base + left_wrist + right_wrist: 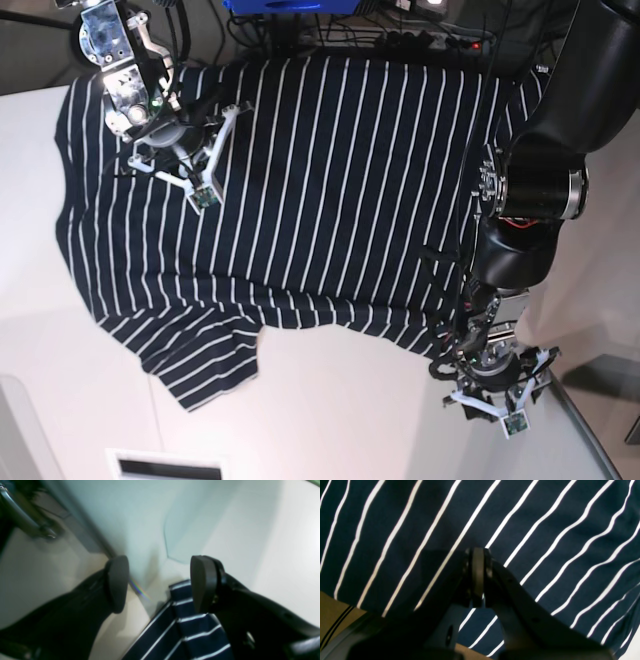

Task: Layout the t-shirt on the table in an organized manner, then fold the t-shirt properly
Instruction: 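Grasp the shirt hem with the left gripper and pull it outward, then grasp the shirt with the right gripper and smooth it outward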

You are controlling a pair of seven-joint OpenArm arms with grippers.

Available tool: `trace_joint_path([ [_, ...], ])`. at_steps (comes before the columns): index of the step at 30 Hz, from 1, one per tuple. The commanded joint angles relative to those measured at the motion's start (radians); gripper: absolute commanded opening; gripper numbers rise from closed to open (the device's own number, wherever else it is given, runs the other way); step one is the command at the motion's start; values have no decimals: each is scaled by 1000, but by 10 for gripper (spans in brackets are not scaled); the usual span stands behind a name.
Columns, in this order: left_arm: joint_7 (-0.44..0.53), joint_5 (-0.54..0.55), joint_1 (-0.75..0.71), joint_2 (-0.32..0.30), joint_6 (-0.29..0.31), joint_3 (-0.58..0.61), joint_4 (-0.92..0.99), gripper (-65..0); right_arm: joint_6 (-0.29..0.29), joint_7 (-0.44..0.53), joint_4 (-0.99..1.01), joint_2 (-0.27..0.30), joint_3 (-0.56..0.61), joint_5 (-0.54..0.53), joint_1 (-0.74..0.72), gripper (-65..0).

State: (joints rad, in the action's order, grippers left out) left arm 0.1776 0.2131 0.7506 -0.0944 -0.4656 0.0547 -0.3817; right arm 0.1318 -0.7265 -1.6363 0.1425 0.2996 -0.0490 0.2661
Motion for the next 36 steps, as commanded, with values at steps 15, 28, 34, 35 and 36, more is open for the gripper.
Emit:
trace_joint_path([
  [15, -401, -17, -702, -29, 6, -5, -917, -650, 9, 21, 166, 52, 2, -1, -426, -648],
  [28, -408, -17, -992, -64, 3, -80, -997, -650, 144, 193, 588, -28, 335, -2, -739, -650],
  [34, -408, -17, -1057, -64, 3, -140, -1028, -650, 144, 347, 845, -102, 346, -2, -830, -650],
  [35, -408, -17, -1064, -64, 3, -151, -1028, -650, 144, 379, 898, -106, 346, -2, -847, -650],
  [36, -408, -17, -1072, -64, 3, -160, -1026, -650, 144, 416, 950, -122, 346, -2, -864, -650],
])
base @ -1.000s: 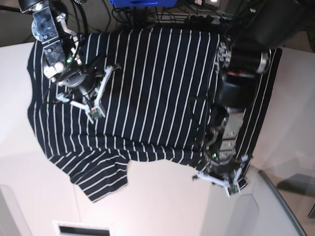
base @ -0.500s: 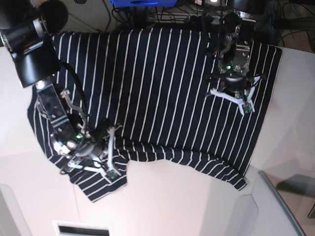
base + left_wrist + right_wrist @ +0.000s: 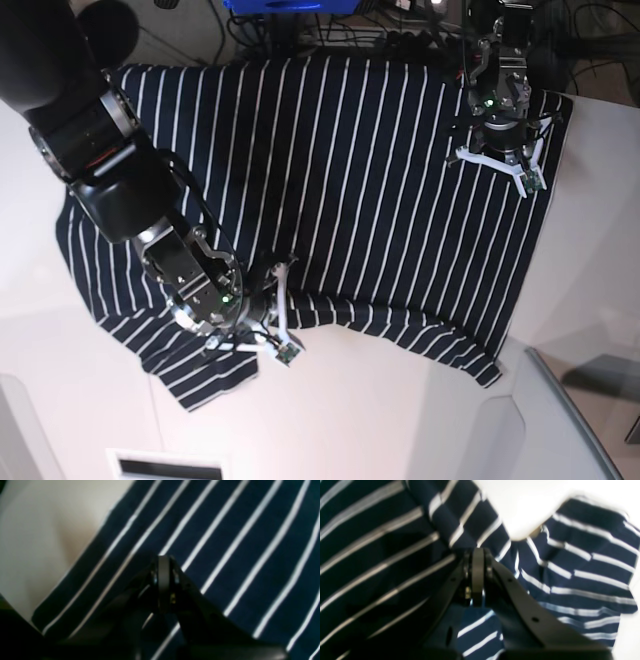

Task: Layout the t-shirt on the table in an organized manner, then fold the t-shirt properly
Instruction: 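Grasp the shirt with the right gripper and smooth it outward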

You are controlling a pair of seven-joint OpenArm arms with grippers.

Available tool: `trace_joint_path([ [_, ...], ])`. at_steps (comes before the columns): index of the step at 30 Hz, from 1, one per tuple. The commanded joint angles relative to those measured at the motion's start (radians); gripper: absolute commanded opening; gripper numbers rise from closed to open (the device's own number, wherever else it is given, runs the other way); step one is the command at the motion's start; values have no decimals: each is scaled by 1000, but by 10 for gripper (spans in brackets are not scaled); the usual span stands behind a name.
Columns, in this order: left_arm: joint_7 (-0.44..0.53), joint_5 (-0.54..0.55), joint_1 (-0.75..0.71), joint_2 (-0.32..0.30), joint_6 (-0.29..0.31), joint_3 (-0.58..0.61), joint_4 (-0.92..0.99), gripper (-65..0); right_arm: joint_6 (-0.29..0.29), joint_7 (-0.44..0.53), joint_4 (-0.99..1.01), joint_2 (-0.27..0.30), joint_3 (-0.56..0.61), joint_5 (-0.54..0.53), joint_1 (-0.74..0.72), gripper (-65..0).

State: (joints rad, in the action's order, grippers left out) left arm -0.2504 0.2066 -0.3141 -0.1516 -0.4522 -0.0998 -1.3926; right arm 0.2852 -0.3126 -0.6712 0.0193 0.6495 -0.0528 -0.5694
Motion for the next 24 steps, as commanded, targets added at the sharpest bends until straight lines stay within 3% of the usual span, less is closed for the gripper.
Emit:
trace_joint_path([
  [1, 20, -11, -13, -7, -10, -13, -14, -650, -10, 39, 32, -8, -4, 1, -42, -650],
  [12, 20, -11, -61, -7, -10, -64, 9, -650, -14, 287, 259, -11, -4, 1, -79, -648],
  [21, 23, -11, -75, -6, -10, -107, 123, -650, -19, 427, 388, 14, -9, 1, -90, -648],
  [24, 23, -11, -75, -4, -10, -162, 155, -650, -85, 435, 387, 34, -4, 1, -91, -647],
])
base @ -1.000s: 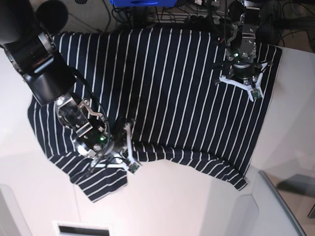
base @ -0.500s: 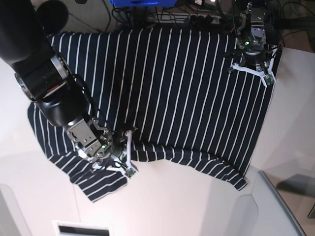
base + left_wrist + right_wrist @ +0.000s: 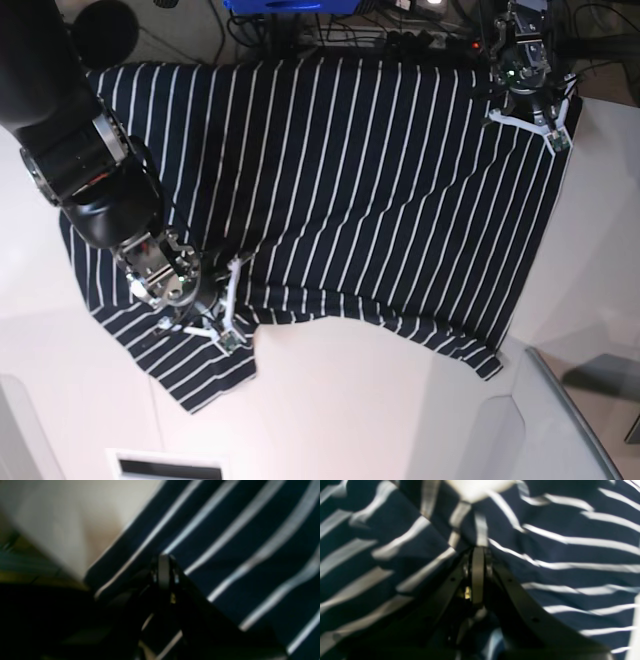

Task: Layout the t-shirt on the table in an organized manner, then fold the t-shirt properly
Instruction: 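Grasp the shirt with the right gripper and smooth it outward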

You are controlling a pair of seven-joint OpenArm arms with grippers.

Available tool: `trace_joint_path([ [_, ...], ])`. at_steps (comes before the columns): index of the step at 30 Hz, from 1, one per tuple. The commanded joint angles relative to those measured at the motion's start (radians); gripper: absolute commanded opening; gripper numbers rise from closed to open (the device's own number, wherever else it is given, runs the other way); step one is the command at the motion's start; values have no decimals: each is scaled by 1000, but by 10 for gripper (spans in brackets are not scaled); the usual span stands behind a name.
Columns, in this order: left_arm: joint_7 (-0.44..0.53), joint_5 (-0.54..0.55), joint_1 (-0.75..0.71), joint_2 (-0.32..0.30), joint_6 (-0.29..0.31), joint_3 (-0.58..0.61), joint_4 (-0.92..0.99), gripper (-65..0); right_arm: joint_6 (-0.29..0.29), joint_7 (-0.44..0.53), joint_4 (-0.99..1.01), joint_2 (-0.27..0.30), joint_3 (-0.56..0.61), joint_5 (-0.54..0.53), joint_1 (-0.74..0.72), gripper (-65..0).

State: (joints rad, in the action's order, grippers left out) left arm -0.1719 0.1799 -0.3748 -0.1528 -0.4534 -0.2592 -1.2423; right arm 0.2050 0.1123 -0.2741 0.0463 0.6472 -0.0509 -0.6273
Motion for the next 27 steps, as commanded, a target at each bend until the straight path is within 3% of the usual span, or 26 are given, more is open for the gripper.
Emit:
trace_joint_path([
  [1, -56, 16, -14, -3, -9, -15, 6, -650, -22, 10, -12, 14, -2, 0, -33, -647],
  [11, -56, 16, -6, 0, -9, -45, -17, -650, -52, 65, 16, 51, -10, 0, -72, -647],
  [12, -56, 19, -6, 3, -9, -44, -34, -650, -82, 65, 16, 51, -10, -2, -75, -647],
  [14, -61, 17, -5, 23, -9, -44, -84, -650, -200, 65, 14, 51, -10, -2, -81, -647],
  [16, -62, 16, -5, 31, -9, -44, -147, -650, -269, 60, 11, 50, -10, -2, -98, -647],
  [20, -73, 16, -3, 51, -8, -42, -284, -650, -276, 45, -23, 53, -34, -5, -113, -648],
  [22, -143, 19, 12, 51, -8, -42, -359, -650, -275, -46, -93, 59, -131, -5, -107, -650],
  [24, -245, 16, 59, 46, -8, -42, -405, -650, -269, -239, -228, 85, -284, -5, -68, -650],
  [27, -337, 16, 150, 28, -6, -42, -391, -650, -171, -503, -535, 111, -452, -4, 48, -650],
])
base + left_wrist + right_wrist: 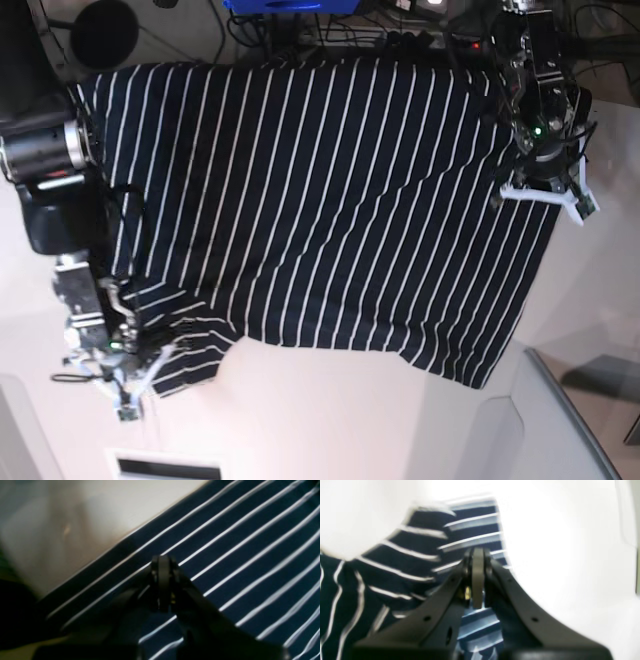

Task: Layout the t-shirt on the table in an organized manner, then fold the t-shirt properly
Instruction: 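Grasp the shirt with the right gripper and smooth it outward, then grasp the shirt's collar edge with both grippers and pull it straight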

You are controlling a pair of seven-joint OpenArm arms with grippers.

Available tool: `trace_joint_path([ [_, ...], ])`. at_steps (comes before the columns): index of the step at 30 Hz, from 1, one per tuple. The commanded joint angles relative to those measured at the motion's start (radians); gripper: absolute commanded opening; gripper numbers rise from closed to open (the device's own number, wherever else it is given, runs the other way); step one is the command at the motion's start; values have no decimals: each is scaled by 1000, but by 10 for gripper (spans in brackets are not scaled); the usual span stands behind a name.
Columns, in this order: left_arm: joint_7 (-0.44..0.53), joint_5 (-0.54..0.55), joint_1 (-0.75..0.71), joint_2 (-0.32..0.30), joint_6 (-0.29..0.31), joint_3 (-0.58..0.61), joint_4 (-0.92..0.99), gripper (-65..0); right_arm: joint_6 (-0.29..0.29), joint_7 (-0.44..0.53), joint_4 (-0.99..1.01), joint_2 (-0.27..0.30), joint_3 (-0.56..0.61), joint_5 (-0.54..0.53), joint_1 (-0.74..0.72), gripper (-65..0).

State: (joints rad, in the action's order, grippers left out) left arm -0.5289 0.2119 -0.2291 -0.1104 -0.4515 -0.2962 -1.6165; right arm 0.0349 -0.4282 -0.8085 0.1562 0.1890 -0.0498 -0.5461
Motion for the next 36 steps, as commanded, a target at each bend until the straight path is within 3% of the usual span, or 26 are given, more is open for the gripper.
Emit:
trace_joint_path([
  [1, 8, -16, 40, -24, -8, -5, 8, -650, 41, -36, -136, 4, -33, -2, 22, -650],
  [3, 6, -16, 101, -45, -8, 15, 65, -650, 79, -149, -361, 30, -62, 0, 125, -650],
  [6, 6, -16, 205, -108, -8, 117, 203, -650, 79, -277, -608, 52, -64, 0, 255, -650],
  [11, 14, -16, 371, -133, -8, 257, 471, -650, 79, -335, -682, 53, -70, 0, 390, -650],
  [18, 111, -33, 485, -136, -8, 388, 689, -650, 79, -334, -598, 55, -72, 0, 485, -650],
  [25, 151, -122, 486, -134, -8, 403, 746, -650, 79, -321, -443, 55, -72, 0, 469, -650],
  [36, 152, -128, 520, -159, -8, 412, 806, -650, 79, -94, -2, 81, -66, 0, 317, -650],
])
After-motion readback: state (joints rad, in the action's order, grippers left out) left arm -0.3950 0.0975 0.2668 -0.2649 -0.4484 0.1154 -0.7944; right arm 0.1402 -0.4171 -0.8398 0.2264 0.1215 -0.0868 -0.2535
